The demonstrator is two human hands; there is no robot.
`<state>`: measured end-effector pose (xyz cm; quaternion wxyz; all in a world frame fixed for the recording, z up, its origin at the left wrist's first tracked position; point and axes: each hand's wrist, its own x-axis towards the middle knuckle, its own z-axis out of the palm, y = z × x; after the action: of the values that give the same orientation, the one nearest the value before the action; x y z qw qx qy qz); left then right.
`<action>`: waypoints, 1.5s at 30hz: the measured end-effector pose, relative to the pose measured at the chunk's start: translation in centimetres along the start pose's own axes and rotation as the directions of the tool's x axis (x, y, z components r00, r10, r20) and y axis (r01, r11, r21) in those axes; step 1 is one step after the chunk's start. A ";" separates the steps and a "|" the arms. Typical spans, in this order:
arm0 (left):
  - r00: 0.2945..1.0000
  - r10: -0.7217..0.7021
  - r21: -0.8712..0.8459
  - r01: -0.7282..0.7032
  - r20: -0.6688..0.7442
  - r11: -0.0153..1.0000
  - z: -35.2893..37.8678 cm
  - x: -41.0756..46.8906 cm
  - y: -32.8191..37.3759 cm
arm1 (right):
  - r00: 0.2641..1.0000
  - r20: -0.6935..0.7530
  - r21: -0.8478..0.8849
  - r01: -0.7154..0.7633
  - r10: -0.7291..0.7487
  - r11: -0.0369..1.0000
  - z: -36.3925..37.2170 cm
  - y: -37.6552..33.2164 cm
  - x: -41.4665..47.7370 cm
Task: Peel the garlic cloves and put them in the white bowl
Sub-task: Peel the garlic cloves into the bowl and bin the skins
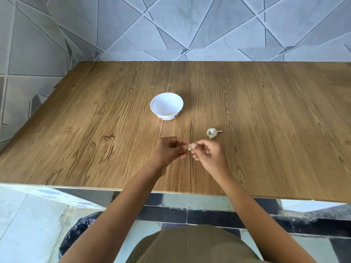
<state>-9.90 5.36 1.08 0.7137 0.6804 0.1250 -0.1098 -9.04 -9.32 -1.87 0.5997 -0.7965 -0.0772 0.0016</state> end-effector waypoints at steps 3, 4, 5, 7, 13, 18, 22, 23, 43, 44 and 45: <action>1.000 0.015 -0.026 -0.016 -0.016 1.000 0.4 -0.1 -0.2 | 1.000 -0.017 -0.022 0.020 -0.020 1.000 0.3 0.0 -0.1; 1.000 0.013 -0.045 -0.014 -0.021 0.999 0.5 -0.1 -0.3 | 0.999 -0.029 -0.029 0.020 -0.021 0.999 0.4 0.1 -0.1; 1.000 0.007 -0.064 -0.008 -0.025 0.998 0.6 -0.2 -0.3 | 0.999 -0.038 -0.032 0.013 -0.014 0.999 0.5 0.2 -0.2; 1.000 -0.010 -0.097 0.008 -0.026 0.995 0.6 -0.3 -0.3 | 0.999 -0.041 -0.021 -0.021 0.020 1.000 0.8 0.5 -0.1; 0.999 -0.042 -0.144 0.040 -0.013 0.989 0.4 -0.4 -0.2 | 0.992 -0.106 -0.048 -0.078 0.072 0.996 1.3 1.3 0.3; 0.999 -0.017 -0.130 0.014 -0.027 0.991 0.0 -0.3 -0.1 | 0.995 -0.097 -0.114 0.009 -0.020 0.993 0.3 1.8 0.3; 0.998 0.027 -0.055 -0.031 -0.065 0.998 0.1 -0.2 -0.2 | 0.995 -0.072 -0.114 0.067 -0.076 0.991 0.2 1.6 0.3; 0.996 0.043 -0.027 -0.045 -0.074 0.999 0.1 -0.2 -0.2 | 0.997 -0.045 -0.074 0.053 -0.056 0.996 0.2 1.5 0.3; 1.000 -0.005 0.068 0.004 0.013 0.998 -0.1 0.4 0.3 | 0.977 0.117 0.214 -0.202 0.180 0.956 -0.3 0.3 0.1; 0.998 -0.045 0.022 0.044 0.036 0.999 -0.2 0.4 0.4 | 0.969 0.146 0.269 -0.234 0.201 0.934 -0.4 0.2 0.1; 0.997 -0.065 -0.003 0.065 0.051 0.998 -0.3 0.4 0.4 | 0.966 0.162 0.301 -0.245 0.204 0.922 -0.5 0.1 0.1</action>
<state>-9.41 5.66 1.30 0.7141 0.6714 0.1292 -0.1499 -8.88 -9.83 -1.78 0.7100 -0.6910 -0.0220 0.1336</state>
